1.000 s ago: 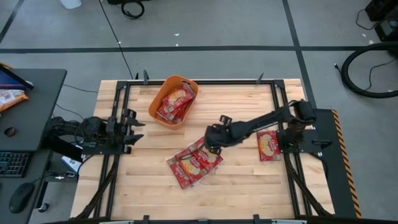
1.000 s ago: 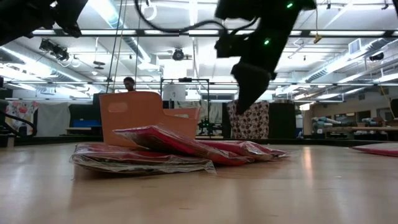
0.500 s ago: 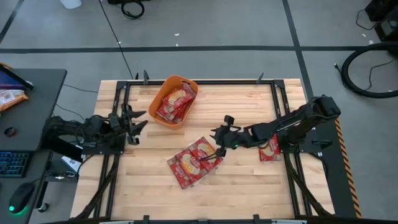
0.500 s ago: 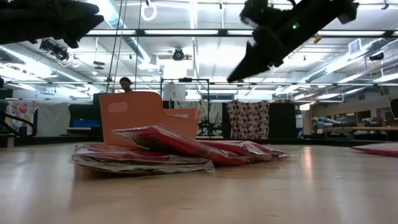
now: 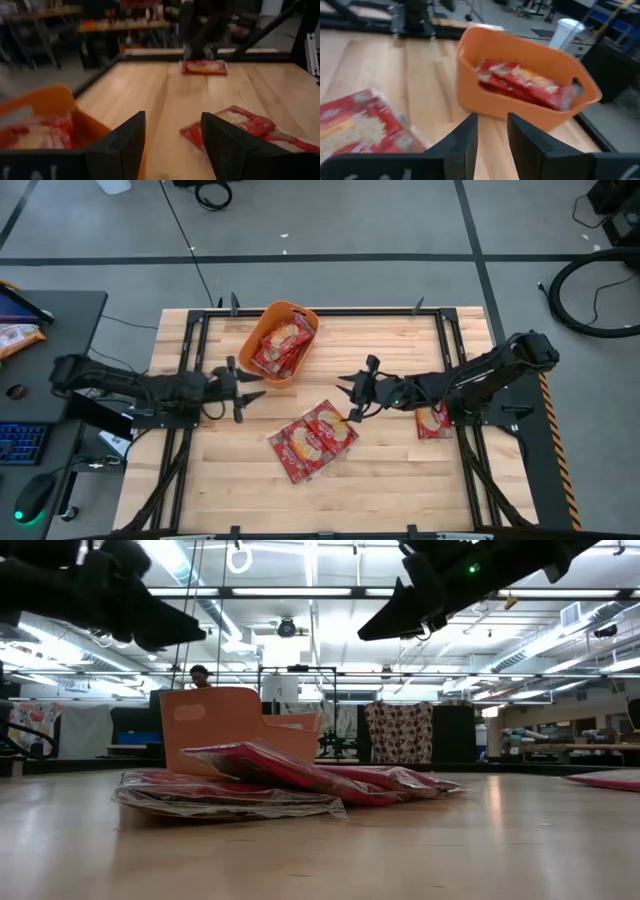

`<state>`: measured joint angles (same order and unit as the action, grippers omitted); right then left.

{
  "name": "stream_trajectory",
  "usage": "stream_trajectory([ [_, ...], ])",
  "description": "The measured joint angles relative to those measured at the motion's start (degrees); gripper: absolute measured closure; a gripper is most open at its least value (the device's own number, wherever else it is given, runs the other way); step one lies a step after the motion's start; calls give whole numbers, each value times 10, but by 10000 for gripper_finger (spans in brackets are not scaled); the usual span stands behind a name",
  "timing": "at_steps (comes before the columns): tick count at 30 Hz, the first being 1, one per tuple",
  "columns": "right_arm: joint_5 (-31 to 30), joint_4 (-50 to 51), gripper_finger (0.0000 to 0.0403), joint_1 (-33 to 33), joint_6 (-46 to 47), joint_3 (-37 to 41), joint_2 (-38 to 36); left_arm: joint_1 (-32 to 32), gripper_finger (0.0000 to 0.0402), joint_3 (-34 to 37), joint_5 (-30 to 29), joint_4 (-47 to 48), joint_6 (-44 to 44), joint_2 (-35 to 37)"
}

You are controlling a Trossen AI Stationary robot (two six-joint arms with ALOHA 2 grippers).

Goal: Sort popcorn bags into baskets
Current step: Put the red popcorn bag into the orange bin

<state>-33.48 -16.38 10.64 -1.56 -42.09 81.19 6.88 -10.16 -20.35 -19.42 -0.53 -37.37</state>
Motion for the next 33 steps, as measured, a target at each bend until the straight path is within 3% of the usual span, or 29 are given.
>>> stream_trajectory([
  [6,13,-3,293,17,-15,1,23,0,208,-84,23,85,44,-96],
  [15,3,-19,293,21,-109,0,20,4,208,-161,29,152,-12,-209],
  [20,-18,-3,293,-8,-125,13,19,8,208,-238,59,258,4,-266],
  [28,33,-102,293,-79,-138,108,2,53,207,-344,62,372,14,-372],
  [33,47,-115,293,-93,-122,136,-34,91,201,-387,19,405,28,-425],
])
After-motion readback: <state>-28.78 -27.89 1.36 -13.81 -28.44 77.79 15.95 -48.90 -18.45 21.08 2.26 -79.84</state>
